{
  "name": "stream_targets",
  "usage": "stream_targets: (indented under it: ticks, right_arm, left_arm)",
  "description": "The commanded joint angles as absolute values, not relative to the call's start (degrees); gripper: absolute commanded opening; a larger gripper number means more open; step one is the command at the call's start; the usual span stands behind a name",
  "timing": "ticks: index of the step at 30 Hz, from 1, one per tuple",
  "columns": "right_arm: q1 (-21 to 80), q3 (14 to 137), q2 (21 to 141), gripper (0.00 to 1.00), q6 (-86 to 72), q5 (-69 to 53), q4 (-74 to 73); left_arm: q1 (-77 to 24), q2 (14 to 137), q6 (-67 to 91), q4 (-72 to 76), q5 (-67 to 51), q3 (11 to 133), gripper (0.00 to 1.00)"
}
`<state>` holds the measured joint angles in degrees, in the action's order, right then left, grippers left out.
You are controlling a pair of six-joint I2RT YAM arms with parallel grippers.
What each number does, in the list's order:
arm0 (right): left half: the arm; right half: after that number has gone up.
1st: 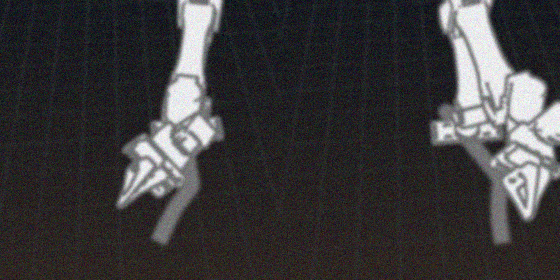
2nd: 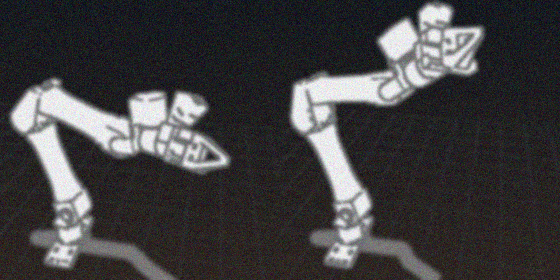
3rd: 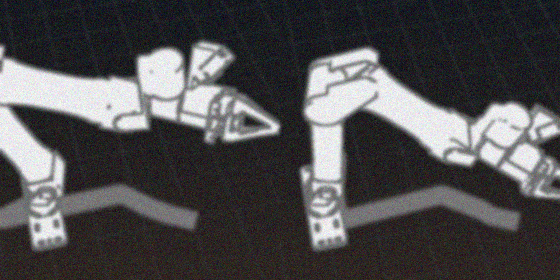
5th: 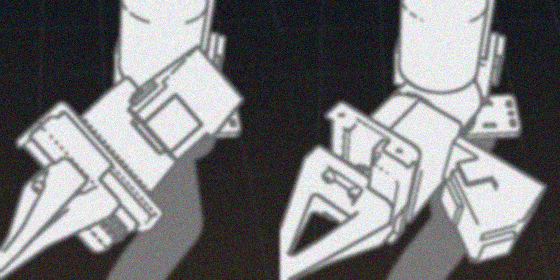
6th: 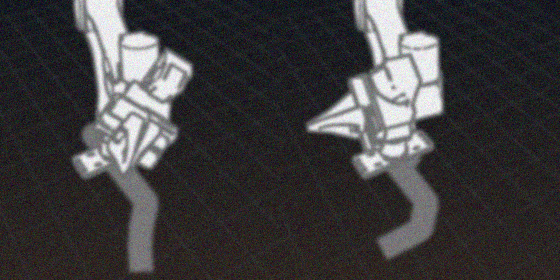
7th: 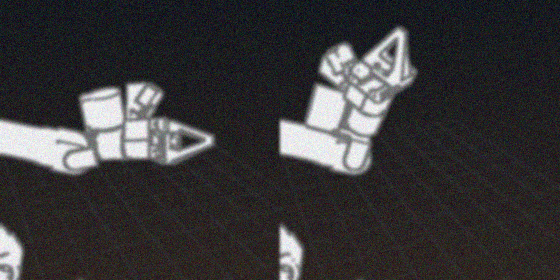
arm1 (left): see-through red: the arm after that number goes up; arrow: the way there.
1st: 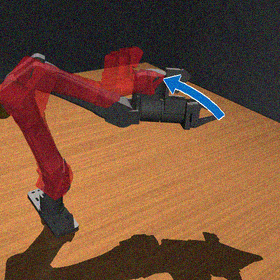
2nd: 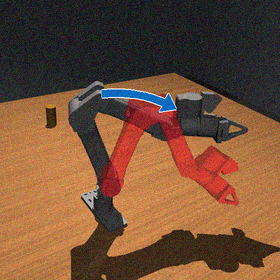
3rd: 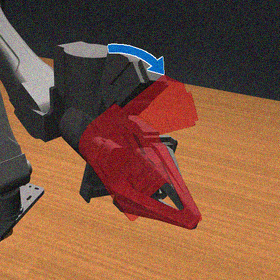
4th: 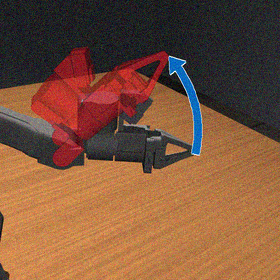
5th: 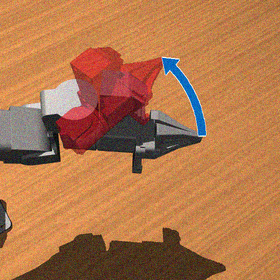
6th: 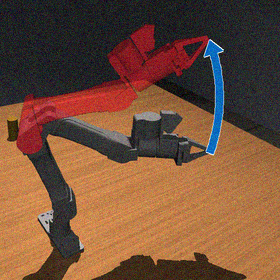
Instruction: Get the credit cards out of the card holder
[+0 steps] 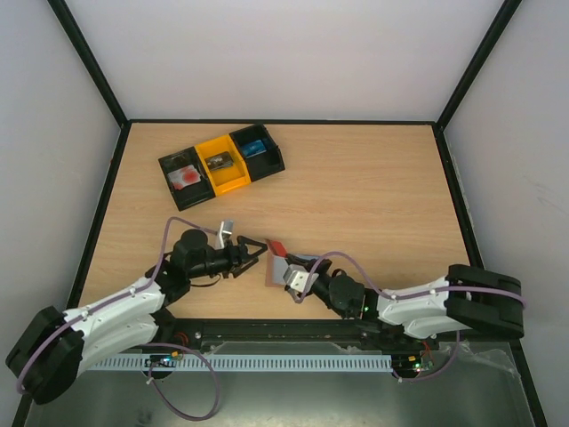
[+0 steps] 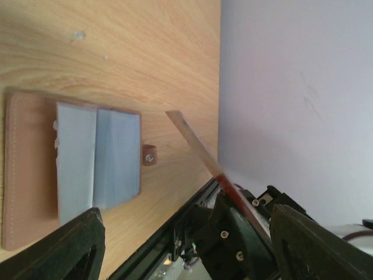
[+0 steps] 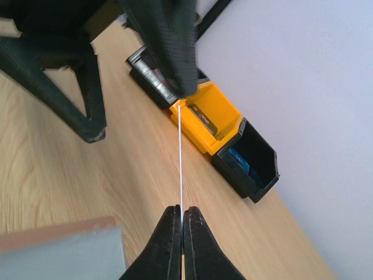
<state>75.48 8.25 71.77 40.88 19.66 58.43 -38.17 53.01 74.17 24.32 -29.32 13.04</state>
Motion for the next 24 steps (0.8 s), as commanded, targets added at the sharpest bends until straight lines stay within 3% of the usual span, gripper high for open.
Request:
stream_targets:
  ticks: [1, 11, 24]
  right_arm:
    - [76.1, 9.5, 66.0, 0.02, 28.4, 23.8, 54.4]
    - [76.0, 19.2, 55.4, 0.02, -8.8, 30.9, 27.2]
    - [75.0, 19.6, 45.7, 0.02, -43.9, 23.1, 26.5]
  left_arm:
    - [-38.1, 48.2, 69.6, 19.6, -26.5, 15.6, 0.81]
    - [-37.5, 36.5, 64.6, 12.5, -19.1, 17.2, 0.94]
    - [-37.4, 29.5, 59.3, 16.4, -18.6, 15.2, 0.91]
